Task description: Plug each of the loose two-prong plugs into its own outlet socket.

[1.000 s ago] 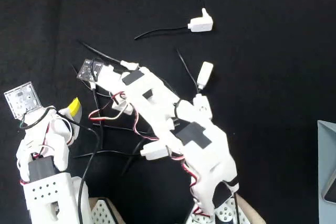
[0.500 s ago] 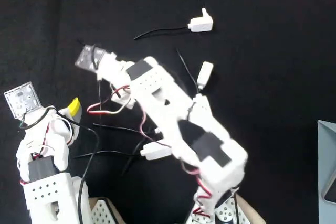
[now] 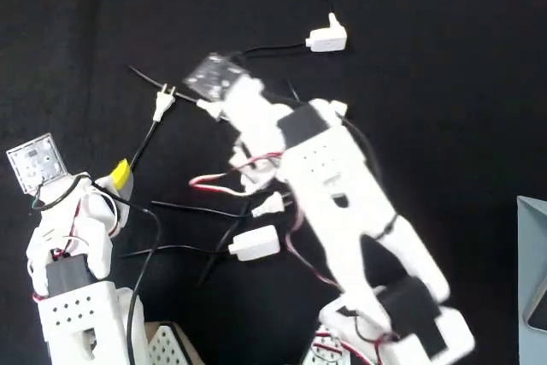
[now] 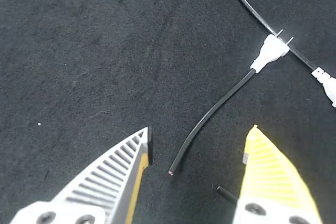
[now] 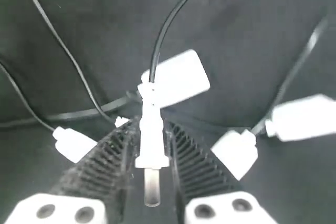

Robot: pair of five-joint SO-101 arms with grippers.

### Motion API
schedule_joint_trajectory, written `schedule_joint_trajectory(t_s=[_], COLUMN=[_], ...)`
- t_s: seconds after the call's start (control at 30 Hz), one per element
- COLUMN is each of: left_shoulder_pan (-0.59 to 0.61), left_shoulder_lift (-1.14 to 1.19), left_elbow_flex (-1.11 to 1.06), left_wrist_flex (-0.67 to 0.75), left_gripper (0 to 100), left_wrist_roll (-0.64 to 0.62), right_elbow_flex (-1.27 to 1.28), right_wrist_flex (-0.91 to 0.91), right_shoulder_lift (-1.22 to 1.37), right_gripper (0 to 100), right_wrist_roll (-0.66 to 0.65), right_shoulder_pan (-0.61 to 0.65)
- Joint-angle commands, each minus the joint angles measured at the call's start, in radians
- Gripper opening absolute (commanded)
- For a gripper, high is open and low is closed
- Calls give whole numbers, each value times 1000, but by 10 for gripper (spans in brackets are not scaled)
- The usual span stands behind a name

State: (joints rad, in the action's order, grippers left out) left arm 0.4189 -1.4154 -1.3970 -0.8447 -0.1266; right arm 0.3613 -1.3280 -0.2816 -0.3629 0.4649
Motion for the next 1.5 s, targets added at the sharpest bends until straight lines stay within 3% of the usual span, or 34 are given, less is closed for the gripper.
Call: schedule_joint_trajectory(t_s=[0.0, 0.33, 0.73, 0.93, 1.13, 1.47], left_shoulder_pan=[10, 7, 5, 5, 4, 2], left_shoulder_lift=[-11, -11, -11, -11, -11, -11], left_elbow_flex=[10, 8, 8, 8, -1, 4], left_wrist_flex=[21, 21, 20, 20, 25, 25], left_gripper=[288, 288, 288, 288, 288, 288], left_wrist_roll=[2, 2, 2, 2, 2, 2], right_elbow_flex=[114, 358, 329, 306, 302, 308], right_wrist_flex=[-5, 2, 2, 2, -8, -132], right_shoulder_lift=[-107, -68, 274, 357, 208, -260], right_gripper=[11, 12, 12, 11, 11, 11], right_wrist_roll=[5, -104, -110, -190, -190, -164], right_shoulder_pan=[-77, -170, -166, -166, -172, -173])
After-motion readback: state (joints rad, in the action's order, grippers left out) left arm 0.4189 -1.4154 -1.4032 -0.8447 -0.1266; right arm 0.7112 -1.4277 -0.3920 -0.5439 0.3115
